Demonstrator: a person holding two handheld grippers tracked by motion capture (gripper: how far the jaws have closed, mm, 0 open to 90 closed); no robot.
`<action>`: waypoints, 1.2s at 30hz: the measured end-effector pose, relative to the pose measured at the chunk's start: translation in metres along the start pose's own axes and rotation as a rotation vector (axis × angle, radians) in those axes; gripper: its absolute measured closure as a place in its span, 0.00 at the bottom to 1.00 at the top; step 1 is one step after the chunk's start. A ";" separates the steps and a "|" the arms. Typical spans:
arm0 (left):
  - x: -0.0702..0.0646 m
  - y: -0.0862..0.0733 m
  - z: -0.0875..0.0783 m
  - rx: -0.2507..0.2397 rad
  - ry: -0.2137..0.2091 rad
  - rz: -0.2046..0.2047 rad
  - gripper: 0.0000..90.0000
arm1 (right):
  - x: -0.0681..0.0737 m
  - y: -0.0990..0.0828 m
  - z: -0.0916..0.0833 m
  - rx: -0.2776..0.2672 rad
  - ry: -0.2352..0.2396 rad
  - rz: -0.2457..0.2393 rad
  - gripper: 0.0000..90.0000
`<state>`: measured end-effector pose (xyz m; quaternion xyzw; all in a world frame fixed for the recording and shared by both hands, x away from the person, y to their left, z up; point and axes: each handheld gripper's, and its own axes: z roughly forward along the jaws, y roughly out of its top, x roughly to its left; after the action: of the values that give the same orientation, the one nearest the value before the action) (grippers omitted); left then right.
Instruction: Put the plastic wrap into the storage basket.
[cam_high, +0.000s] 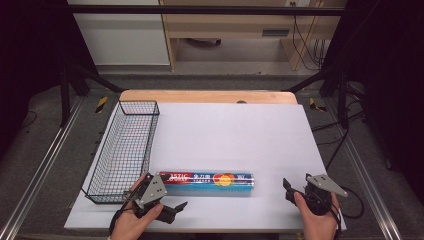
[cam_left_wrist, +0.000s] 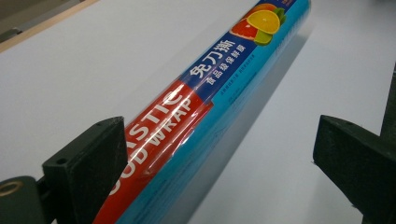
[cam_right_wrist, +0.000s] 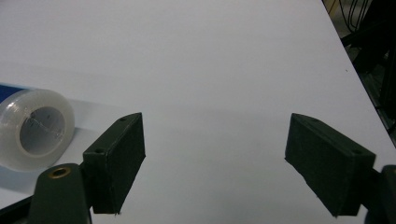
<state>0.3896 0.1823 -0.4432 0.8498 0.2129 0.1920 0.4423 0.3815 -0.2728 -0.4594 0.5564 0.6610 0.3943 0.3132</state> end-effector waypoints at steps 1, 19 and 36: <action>0.000 0.000 0.000 -0.003 0.000 0.006 0.03 | 0.000 0.000 0.000 0.000 -0.001 0.005 0.22; 0.010 0.044 0.010 0.081 -0.179 0.135 0.04 | 0.000 -0.003 0.000 -0.005 0.014 0.017 0.22; 0.025 0.086 0.067 0.311 -0.287 0.329 0.06 | 0.005 -0.001 0.002 0.000 0.044 0.005 0.22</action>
<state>0.4617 0.1056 -0.4038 0.9492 0.0341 0.1039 0.2950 0.3819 -0.2679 -0.4614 0.5489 0.6665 0.4074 0.2976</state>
